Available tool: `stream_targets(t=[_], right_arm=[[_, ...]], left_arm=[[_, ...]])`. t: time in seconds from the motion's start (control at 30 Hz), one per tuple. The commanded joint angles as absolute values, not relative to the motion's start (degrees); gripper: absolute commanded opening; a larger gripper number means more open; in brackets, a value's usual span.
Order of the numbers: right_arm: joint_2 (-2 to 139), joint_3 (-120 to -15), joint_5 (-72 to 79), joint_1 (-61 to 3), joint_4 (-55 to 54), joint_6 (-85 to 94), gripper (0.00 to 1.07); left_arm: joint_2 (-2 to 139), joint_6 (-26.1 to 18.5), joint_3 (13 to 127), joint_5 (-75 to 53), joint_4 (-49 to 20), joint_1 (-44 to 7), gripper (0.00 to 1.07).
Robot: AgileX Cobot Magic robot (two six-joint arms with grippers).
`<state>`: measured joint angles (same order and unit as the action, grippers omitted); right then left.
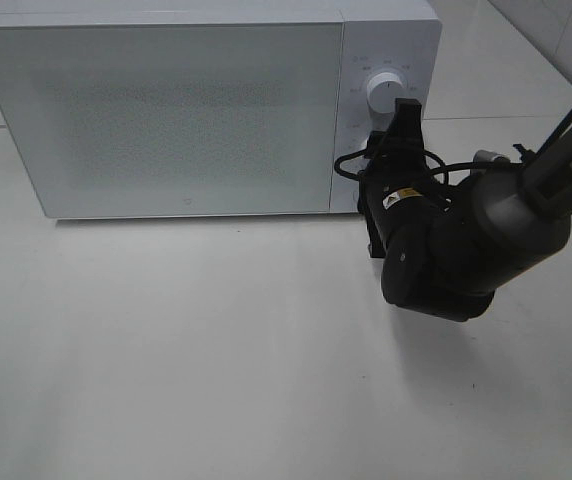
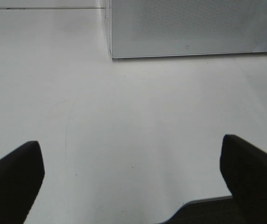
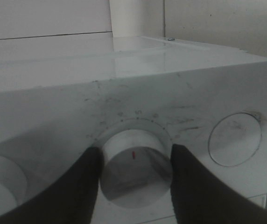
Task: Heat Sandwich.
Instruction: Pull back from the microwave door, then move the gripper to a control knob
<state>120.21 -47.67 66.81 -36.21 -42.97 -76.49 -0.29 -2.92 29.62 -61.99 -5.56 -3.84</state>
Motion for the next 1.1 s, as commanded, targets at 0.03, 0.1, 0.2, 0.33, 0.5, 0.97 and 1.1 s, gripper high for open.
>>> stream_targets(t=[0.03,0.1,0.2,0.33,0.5,0.97,1.1], right_arm=[[119.52,-49.39,73.97,-36.04,-38.45,-77.18,0.18],[119.52,-49.39,73.97,-36.04,-38.45,-76.72,0.20],[119.52,-49.39,73.80,-36.04,-38.50,-76.43,0.25],[119.29,-49.33,73.63,-36.04,-40.05,-75.29,0.36],[119.29,-48.76,73.22,-36.04,-41.08,-73.91,0.49],[115.34,-46.12,65.43,-36.73,-39.25,-67.27,0.77],[112.82,-42.17,62.40,-37.53,-39.08,-67.04,0.76]], left_arm=[[-1.32,-2.69,29.51,-61.19,-6.07,-3.55,0.97],[-1.32,-2.69,29.51,-61.19,-6.07,-3.55,0.97],[-1.32,-2.69,29.51,-61.19,-6.07,-3.55,0.97],[-1.32,-2.69,29.51,-61.19,-6.07,-3.55,0.97],[-1.32,-2.69,29.51,-61.19,-6.07,-3.55,0.97],[-1.32,-2.69,29.51,-61.19,-6.02,-3.55,0.97],[-1.32,-2.69,29.51,-61.19,-6.02,-3.55,0.97]])
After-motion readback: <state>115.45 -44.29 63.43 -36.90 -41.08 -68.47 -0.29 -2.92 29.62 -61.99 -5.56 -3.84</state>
